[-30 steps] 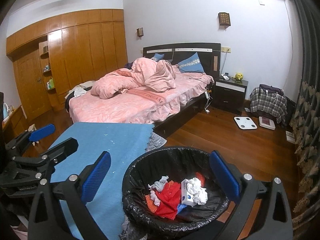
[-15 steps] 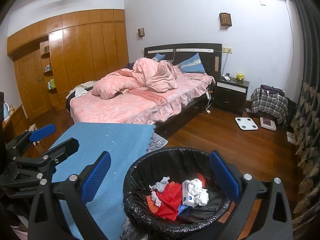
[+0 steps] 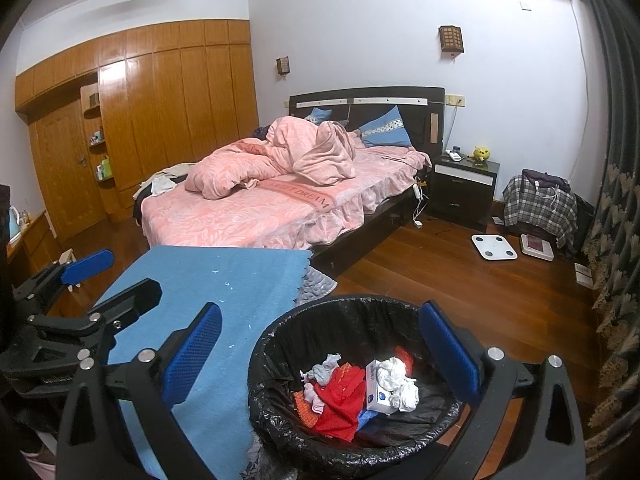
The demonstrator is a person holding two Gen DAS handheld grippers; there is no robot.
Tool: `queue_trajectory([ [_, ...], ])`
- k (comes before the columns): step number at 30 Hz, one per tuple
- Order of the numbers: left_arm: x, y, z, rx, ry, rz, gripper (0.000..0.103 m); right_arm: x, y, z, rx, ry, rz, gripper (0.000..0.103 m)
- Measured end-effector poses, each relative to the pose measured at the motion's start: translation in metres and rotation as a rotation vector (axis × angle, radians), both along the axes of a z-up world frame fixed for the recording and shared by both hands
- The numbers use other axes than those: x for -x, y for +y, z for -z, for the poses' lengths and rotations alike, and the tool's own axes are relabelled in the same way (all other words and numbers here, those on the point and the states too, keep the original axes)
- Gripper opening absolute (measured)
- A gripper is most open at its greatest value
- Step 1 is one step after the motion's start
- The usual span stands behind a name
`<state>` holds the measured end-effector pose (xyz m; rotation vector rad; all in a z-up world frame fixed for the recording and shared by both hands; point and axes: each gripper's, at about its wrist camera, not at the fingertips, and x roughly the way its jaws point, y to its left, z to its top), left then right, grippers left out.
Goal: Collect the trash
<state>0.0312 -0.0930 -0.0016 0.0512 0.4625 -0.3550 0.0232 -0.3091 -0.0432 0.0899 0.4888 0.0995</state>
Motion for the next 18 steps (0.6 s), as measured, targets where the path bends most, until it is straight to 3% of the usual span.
queue_trajectory([
  [18,0.0,-0.0016,0.0001,-0.001,0.0,0.0,0.097,-0.0007,0.001,-0.0003,-0.001,-0.001,-0.001,0.097],
])
